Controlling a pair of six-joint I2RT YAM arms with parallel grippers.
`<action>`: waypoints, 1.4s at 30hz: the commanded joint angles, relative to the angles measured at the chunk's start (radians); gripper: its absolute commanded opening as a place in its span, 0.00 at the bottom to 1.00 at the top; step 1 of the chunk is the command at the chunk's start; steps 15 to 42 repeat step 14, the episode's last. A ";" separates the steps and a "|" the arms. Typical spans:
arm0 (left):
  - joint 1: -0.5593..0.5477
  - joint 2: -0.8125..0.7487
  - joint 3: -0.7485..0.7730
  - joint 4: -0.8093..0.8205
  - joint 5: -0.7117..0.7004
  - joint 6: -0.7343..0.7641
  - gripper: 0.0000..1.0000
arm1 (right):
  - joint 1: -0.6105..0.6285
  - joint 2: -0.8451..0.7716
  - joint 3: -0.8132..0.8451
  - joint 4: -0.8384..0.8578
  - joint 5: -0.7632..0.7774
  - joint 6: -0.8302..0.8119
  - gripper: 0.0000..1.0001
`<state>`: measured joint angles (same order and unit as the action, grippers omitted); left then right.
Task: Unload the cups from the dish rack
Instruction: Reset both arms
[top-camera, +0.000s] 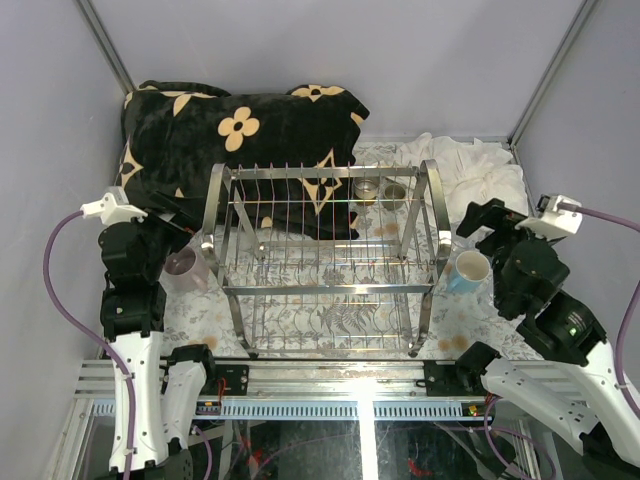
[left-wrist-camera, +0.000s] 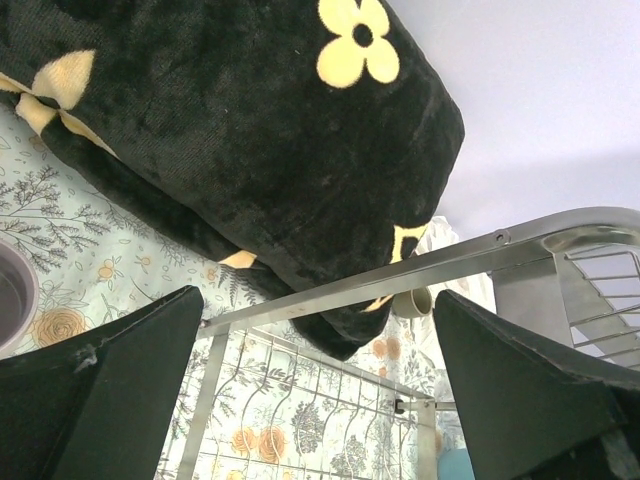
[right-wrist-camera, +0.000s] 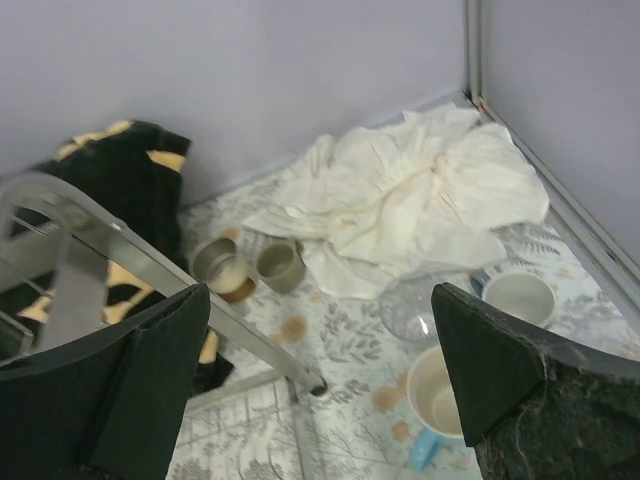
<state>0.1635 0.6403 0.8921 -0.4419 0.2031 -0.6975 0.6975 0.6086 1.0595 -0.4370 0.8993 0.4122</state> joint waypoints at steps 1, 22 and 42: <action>-0.010 -0.001 -0.007 0.043 0.017 0.031 1.00 | -0.003 -0.014 -0.054 -0.061 0.078 0.101 1.00; -0.017 0.001 -0.010 0.034 0.002 0.039 1.00 | -0.003 -0.041 -0.118 -0.118 0.003 0.162 0.99; -0.017 0.001 -0.010 0.034 0.002 0.039 1.00 | -0.003 -0.041 -0.118 -0.118 0.003 0.162 0.99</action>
